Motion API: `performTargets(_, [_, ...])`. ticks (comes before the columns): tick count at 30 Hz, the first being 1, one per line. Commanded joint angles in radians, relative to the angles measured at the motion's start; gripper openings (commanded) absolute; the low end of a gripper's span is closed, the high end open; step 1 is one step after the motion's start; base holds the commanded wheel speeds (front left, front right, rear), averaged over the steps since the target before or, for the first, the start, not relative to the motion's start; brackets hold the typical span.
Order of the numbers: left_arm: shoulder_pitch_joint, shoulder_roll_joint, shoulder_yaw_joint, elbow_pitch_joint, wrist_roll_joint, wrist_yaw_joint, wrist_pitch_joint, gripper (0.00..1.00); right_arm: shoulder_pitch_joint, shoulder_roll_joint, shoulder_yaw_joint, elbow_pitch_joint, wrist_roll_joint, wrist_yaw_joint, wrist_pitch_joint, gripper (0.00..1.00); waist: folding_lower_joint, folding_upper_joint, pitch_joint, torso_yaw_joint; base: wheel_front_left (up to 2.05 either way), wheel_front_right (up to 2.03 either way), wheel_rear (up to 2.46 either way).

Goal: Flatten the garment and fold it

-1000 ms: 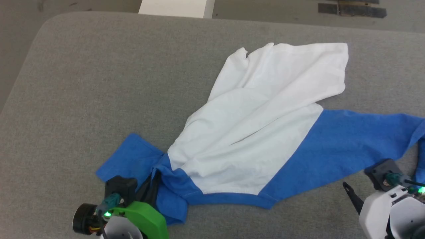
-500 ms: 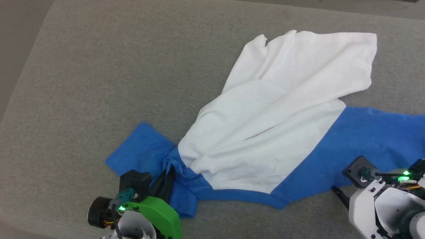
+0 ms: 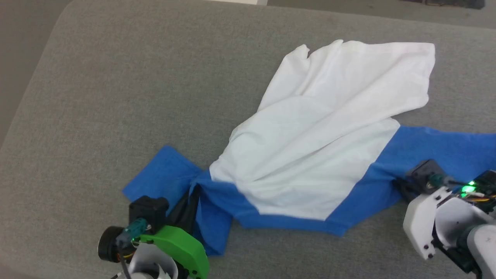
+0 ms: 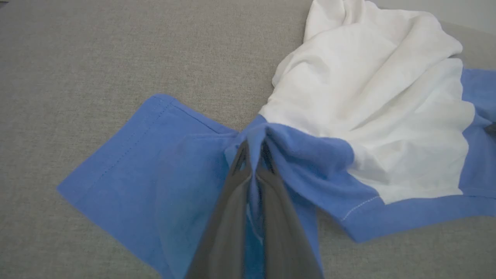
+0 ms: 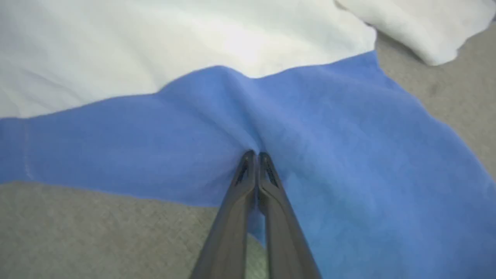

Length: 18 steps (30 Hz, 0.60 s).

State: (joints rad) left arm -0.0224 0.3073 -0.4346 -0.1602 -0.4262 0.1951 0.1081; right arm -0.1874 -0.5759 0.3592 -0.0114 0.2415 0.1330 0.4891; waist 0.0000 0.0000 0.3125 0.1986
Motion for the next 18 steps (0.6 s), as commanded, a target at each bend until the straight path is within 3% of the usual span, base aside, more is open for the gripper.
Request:
performTargets(1, [-0.018,-0.008,0.011,-0.008,-0.014,0.004,-0.024,0.00,0.002,0.021,-0.040,0.023,-0.019,-0.002,-0.029,0.00,0.0000,0.0000,-0.034,-0.025,0.00,0.00,0.00])
performTargets(10, [-0.056,-0.031,0.066,-0.094,-0.043,-0.006,-0.140,0.00,0.021,0.206,-0.267,-0.075,-0.091,-0.002,-0.177,0.00,0.0000,0.0000,-0.157,-0.104,0.00,0.00,0.00])
performTargets(18, [-0.165,-0.017,0.108,-0.175,-0.038,-0.009,-0.141,0.00,-0.053,0.266,-0.334,-0.230,-0.132,-0.002,-0.199,0.00,0.0000,0.0000,-0.222,-0.161,0.00,0.00,0.00])
